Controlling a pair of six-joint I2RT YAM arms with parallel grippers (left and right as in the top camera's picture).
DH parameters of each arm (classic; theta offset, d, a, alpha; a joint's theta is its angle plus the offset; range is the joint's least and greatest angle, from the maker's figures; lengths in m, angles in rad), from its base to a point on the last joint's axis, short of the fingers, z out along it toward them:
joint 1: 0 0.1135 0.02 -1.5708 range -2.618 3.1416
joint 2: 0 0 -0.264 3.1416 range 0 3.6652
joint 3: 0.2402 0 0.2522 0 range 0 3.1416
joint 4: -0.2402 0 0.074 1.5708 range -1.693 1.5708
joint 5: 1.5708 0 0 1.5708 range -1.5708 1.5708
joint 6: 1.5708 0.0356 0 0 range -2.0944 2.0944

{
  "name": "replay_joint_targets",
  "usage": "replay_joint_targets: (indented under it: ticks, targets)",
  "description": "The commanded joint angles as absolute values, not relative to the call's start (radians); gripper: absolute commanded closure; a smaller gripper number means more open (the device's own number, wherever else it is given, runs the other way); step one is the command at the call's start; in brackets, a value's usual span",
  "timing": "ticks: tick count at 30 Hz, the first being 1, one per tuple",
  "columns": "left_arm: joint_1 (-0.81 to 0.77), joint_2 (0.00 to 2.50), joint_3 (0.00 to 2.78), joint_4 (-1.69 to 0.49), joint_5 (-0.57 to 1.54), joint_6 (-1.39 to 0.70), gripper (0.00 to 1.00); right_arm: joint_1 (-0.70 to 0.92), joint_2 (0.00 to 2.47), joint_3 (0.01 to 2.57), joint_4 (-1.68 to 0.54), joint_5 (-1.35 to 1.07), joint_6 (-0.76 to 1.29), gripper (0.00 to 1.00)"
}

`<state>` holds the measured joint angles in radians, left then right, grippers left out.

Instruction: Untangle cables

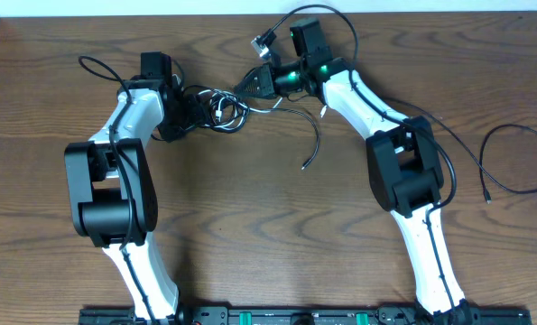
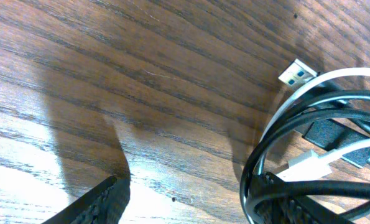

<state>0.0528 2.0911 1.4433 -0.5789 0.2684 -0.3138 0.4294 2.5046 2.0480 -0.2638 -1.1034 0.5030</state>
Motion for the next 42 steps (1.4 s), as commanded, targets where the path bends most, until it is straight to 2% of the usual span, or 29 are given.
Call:
replay_joint_targets:
  ticks: [1,15,16,19,26,34,42]
  targets:
    - [0.055,2.111,1.435,-0.586,0.25,-0.308,0.3,0.411,2.445,2.046,-0.234,-1.227,0.481,0.99]
    - [0.055,2.111,1.435,-0.586,0.25,-0.308,0.29,0.347,2.444,2.046,-0.076,-1.411,0.654,0.99]
    - [0.055,2.111,1.435,-0.586,0.25,-0.308,0.21,0.344,2.442,2.046,-0.061,-1.428,0.659,0.99]
    - [0.055,2.111,1.435,-0.586,0.25,-0.308,0.1,0.342,2.437,2.046,-0.055,-1.45,0.658,0.99]
    - [0.055,2.11,1.435,-0.586,0.255,-0.308,0.0,0.34,2.384,2.046,-0.055,-1.465,0.658,0.99]
    - [0.056,2.034,1.438,-0.6,0.445,-0.272,0.02,0.34,2.347,2.046,-0.07,-1.423,0.667,0.99]
    - [0.056,1.87,1.438,-0.672,0.453,-0.191,0.02,0.368,2.348,2.045,-0.323,-1.198,0.484,0.99]
